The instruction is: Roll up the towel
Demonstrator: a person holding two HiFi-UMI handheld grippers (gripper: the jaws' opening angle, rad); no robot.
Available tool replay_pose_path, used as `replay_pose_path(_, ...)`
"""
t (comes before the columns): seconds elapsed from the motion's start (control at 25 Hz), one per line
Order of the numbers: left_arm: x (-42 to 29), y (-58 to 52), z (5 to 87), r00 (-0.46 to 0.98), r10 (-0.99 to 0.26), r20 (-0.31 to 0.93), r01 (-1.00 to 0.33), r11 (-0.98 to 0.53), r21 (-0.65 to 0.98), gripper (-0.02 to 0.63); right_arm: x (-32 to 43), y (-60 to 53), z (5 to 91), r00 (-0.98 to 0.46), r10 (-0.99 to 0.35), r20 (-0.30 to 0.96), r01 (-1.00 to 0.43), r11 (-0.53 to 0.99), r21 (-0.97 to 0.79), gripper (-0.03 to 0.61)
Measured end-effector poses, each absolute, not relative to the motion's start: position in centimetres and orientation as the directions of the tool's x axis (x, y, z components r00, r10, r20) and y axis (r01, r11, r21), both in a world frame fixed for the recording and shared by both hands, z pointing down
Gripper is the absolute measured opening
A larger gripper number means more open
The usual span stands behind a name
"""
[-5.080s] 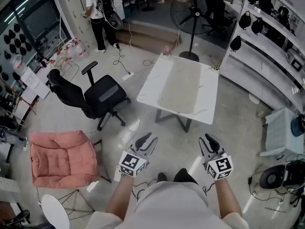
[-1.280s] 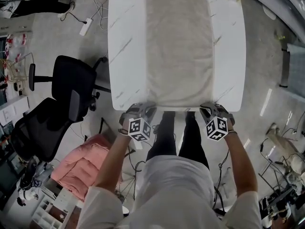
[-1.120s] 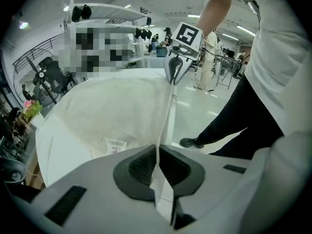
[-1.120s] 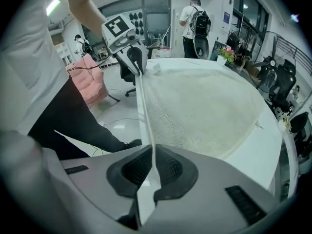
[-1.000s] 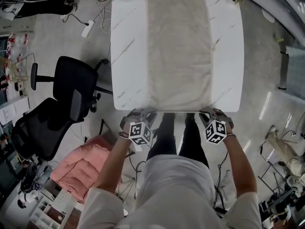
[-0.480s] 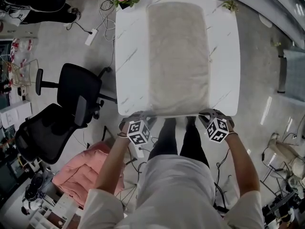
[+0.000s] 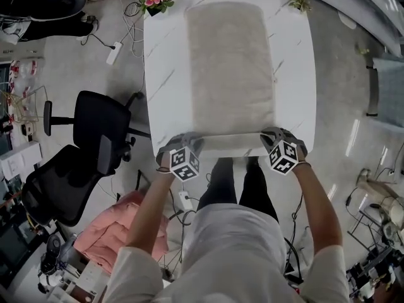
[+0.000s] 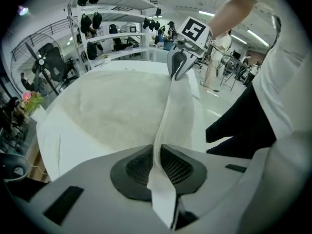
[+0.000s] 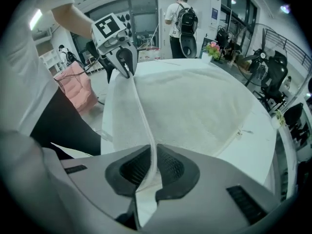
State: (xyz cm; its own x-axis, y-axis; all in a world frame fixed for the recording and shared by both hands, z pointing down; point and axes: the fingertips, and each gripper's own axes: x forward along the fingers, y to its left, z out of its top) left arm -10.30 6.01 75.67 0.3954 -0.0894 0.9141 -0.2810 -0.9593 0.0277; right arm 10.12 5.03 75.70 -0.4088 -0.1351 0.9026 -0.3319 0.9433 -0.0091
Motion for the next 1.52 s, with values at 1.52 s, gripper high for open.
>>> replay_pose_path(1.52,-9.1,11.1,74.1,0.517,-0.215,0.829,-0.396,-0.918,0.009,0.153,11.0,11.3,76.1,-0.438,-0.097,0.893,-0.256,0.966,-0.020,0.172)
